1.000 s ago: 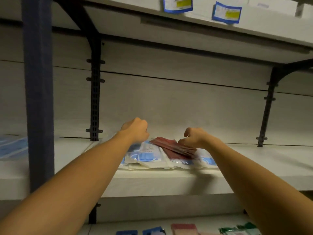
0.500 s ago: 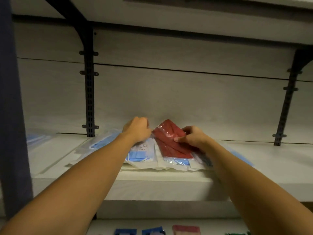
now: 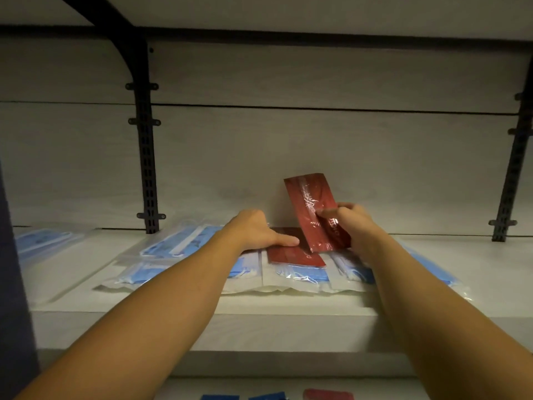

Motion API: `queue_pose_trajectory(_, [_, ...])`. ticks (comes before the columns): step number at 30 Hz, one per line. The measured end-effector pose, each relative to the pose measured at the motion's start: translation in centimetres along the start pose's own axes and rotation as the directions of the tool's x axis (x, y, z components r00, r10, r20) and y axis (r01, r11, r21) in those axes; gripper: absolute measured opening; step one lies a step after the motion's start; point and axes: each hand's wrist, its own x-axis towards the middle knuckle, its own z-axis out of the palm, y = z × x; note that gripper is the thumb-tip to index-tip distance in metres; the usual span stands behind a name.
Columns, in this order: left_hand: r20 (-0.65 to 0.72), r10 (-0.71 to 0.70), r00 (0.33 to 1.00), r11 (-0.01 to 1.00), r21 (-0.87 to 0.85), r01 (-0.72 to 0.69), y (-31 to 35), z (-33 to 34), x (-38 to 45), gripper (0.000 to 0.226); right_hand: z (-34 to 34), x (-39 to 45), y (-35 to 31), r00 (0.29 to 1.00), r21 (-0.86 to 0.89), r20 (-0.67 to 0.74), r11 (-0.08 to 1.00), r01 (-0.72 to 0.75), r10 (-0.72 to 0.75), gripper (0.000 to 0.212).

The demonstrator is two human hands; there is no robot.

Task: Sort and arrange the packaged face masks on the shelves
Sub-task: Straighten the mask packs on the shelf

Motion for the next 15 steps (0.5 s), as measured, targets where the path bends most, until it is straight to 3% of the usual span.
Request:
queue_pose_trajectory(6, [0.028,-0.056,0.998,0.998,-0.011,0.057,-0.4,-0.6,0.5,0.066,-0.4,0.0,-0.4,1.000,0.107,0.000,0.994,-0.014,0.014,0.033])
queue_pose_trajectory(12, [0.057,-0.129,0.990,0.960,-0.242,0.139,-1.4,-0.5,1.4,0.048,-0.5,0.3,-0.3,0.999,0.118,0.022,0.992,-0.033,0.030,0.034])
queue_pose_trajectory(15, [0.051,-0.155,0.987,0.908,-0.386,0.163,-2.0,-0.6,1.6,0.059,-0.7,0.6,-0.1,0.999,0.117,0.019,0.992,-0.050,0.048,0.040])
